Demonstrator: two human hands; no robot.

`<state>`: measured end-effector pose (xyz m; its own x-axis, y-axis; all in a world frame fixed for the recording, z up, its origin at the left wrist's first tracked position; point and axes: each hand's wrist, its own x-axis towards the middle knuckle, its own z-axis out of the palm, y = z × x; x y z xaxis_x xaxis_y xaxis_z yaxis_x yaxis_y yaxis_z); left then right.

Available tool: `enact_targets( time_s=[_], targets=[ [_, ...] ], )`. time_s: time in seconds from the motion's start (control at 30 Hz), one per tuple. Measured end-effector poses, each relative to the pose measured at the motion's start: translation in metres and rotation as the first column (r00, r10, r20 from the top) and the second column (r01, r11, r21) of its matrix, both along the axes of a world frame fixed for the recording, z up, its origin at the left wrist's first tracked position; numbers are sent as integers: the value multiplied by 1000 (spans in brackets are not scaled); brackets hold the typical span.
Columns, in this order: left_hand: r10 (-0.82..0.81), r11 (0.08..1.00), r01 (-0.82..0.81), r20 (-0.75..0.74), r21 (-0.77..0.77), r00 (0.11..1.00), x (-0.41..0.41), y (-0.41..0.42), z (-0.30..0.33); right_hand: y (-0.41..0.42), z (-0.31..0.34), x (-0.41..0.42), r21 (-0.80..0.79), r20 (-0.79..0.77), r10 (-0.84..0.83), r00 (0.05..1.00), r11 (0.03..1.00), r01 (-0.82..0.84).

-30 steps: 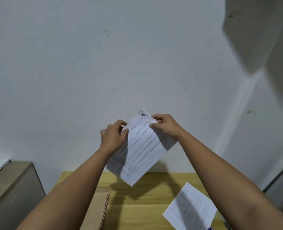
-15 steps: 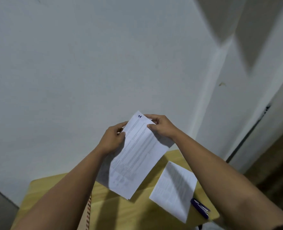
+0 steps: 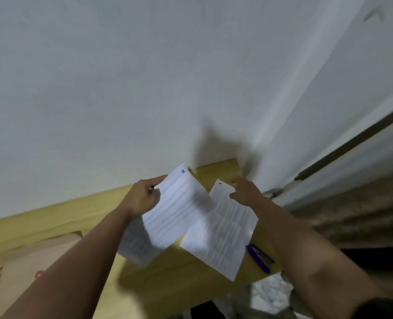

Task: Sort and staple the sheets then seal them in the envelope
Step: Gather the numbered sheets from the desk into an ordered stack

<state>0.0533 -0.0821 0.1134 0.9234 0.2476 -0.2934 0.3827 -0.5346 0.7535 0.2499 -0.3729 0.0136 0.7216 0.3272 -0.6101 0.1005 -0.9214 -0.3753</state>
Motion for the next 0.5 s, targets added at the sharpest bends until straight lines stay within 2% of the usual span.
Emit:
enact_targets(
  time_s=[0.1,0.23,0.4,0.5],
  targets=[
    [26,999,-28,-68,-24,997,21,5,-22,2,-46,11,-123,55,111,992,987,-104],
    [42,996,-48,-77,-71,996,38,8,-30,18,-58,31,-242,124,221,967,952,-186],
    [82,993,-88,-78,-76,994,41,14,-33,29,-58,47,-270,54,231,971,940,-209],
    [85,994,-90,-77,-62,993,36,16,-31,26,-63,48,-184,25,217,976,960,-209]
  ],
)
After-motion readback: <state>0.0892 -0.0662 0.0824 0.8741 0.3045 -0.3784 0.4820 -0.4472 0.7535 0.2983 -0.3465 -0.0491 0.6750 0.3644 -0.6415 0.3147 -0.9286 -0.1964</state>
